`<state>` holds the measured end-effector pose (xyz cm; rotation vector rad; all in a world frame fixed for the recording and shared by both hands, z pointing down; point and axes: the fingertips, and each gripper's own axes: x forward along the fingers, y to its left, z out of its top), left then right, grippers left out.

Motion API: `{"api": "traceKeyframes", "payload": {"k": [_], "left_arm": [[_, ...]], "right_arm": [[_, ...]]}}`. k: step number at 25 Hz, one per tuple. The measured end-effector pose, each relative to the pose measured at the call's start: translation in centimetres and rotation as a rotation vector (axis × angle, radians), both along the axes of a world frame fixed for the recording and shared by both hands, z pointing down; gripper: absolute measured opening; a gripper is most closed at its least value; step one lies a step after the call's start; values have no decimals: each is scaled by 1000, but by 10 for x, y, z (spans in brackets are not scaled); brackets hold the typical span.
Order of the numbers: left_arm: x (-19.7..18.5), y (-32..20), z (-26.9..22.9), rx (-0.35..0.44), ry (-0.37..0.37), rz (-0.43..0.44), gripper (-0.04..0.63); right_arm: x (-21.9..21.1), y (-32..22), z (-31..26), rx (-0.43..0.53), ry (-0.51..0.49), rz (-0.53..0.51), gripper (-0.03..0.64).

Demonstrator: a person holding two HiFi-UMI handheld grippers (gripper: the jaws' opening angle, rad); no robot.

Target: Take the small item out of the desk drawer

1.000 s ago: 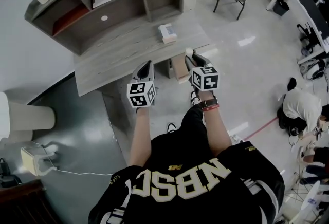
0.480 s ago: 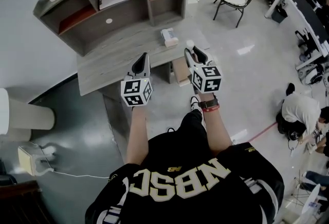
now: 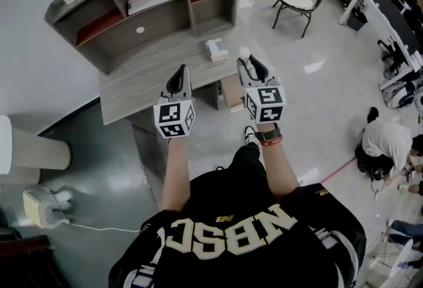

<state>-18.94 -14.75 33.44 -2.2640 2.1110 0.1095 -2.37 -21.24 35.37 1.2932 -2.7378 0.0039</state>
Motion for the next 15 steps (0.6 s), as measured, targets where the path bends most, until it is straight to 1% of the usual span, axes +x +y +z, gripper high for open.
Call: {"api": "traceKeyframes", "payload": {"k": [7,15], "left_arm": [[4,5,-11,26,-17,5,12],[9,8,-13,28,-21,20,12]], "right_arm": [[4,5,-10,13,-41,4,129],[6,7,-5,8,-31,13,127]]}}
